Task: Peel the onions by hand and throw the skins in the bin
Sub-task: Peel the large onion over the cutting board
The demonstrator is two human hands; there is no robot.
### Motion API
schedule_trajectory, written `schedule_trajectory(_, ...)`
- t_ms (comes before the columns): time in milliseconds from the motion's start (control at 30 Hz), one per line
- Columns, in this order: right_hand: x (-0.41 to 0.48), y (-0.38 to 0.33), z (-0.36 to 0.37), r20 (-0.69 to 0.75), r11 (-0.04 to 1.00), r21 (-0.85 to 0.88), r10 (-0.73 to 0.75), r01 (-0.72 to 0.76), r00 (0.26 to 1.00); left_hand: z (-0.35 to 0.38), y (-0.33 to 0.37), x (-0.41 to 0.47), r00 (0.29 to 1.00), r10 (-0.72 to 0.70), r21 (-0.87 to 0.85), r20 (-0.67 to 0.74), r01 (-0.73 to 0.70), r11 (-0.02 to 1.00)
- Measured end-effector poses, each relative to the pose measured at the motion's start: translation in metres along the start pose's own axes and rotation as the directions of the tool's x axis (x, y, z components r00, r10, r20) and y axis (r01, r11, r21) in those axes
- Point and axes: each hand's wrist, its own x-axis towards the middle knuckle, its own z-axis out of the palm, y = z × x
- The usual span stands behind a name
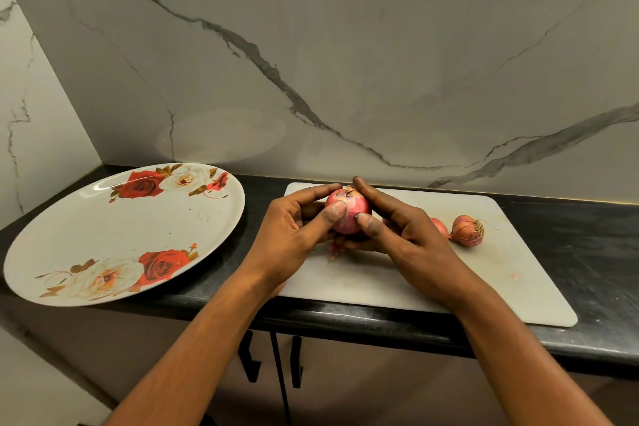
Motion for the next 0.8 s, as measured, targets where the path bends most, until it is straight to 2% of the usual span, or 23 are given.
schedule_trajectory(200,0.0002,-0.0016,-0.0009,-0.121,0.998,0.056,-0.021,0.028,0.992,0.0005,-0.0017,-0.0022,0.999,0.044,0.069,0.027,-0.045,0.997)
schedule_trajectory(300,-0.0002,0.0006,-0.0022,-0.154,0.999,0.015,-0.029,0.031,0.988,0.0005,-0.0018,-0.0022,0.998,0.029,0.057,0.052,-0.032,0.998)
schedule_trajectory(433,-0.0004,0.0004,-0.0012,-0.167,0.998,-0.048,-0.051,0.044,0.985,0.0013,-0.0007,-0.0024,0.998,0.017,0.043,0.056,-0.019,0.999)
schedule_trajectory(533,-0.0002,0.0001,-0.0001,-0.184,0.998,-0.025,-0.054,0.05,0.981,0.003,0.0001,-0.0031,0.999,0.009,-0.006,0.051,-0.009,1.0)
schedule_trajectory(700,-0.0006,-0.0005,-0.0023,-0.187,0.998,0.067,-0.004,0.017,0.982,0.003,0.0001,-0.0027,0.999,0.013,0.006,0.053,-0.014,1.0)
schedule_trajectory(800,-0.0007,-0.0006,-0.0017,-0.196,1.0,0.011,-0.019,0.021,0.98,0.0017,-0.0014,-0.0022,0.998,0.008,0.028,0.067,-0.01,1.0)
